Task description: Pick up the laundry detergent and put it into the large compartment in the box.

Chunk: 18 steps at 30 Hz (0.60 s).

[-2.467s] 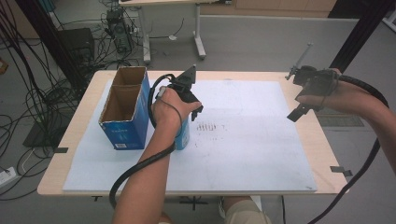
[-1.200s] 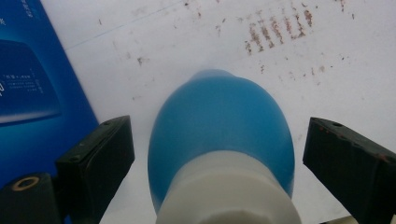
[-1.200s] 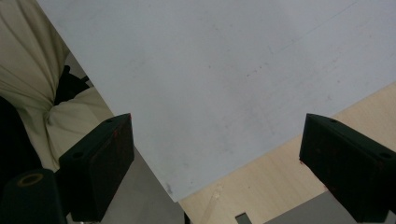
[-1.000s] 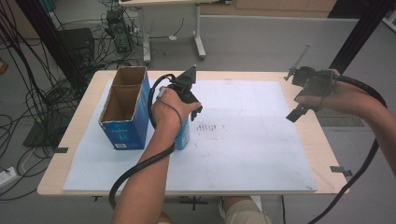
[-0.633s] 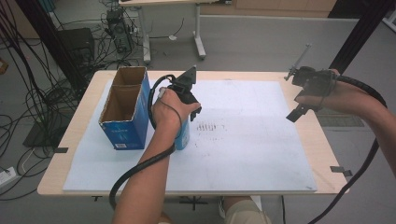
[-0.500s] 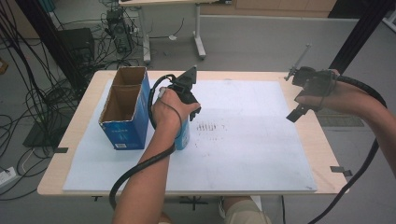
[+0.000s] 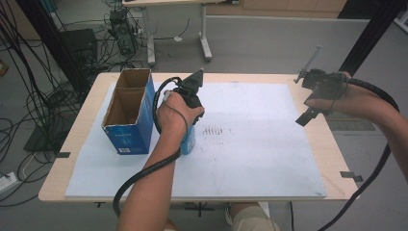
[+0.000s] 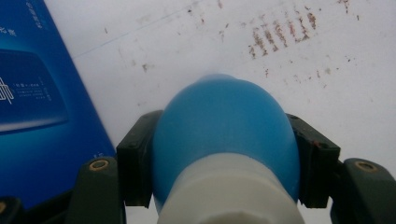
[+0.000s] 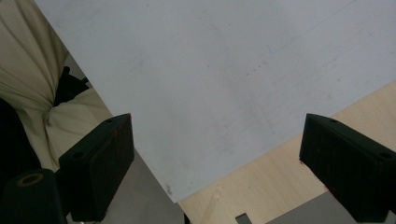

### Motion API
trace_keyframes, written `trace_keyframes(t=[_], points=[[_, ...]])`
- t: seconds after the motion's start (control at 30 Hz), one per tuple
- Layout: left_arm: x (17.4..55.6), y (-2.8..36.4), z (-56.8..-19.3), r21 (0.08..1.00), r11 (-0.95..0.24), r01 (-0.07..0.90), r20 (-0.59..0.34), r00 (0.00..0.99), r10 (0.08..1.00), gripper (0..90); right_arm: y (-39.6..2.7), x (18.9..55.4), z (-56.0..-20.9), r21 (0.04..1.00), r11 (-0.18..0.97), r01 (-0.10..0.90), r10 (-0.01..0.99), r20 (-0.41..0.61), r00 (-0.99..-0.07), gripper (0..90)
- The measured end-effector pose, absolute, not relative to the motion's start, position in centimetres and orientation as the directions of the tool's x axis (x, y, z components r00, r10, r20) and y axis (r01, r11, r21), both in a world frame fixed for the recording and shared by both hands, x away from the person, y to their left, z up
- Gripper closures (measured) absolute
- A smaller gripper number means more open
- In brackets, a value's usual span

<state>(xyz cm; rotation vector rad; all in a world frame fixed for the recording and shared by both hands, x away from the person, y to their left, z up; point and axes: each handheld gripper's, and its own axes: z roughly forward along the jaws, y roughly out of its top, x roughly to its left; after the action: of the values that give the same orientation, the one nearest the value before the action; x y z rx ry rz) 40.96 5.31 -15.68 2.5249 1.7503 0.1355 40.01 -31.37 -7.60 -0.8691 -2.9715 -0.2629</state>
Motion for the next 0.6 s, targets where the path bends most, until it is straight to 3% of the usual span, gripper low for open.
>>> trace_keyframes(t=[0.6], points=[[41.12,5.70,-15.64,0.104,-0.339,0.935,0.020,0.339,0.940,37.4,-31.22,40.08,-7.65,0.153,0.829,0.538,0.532,0.079,-0.843,10.1]])
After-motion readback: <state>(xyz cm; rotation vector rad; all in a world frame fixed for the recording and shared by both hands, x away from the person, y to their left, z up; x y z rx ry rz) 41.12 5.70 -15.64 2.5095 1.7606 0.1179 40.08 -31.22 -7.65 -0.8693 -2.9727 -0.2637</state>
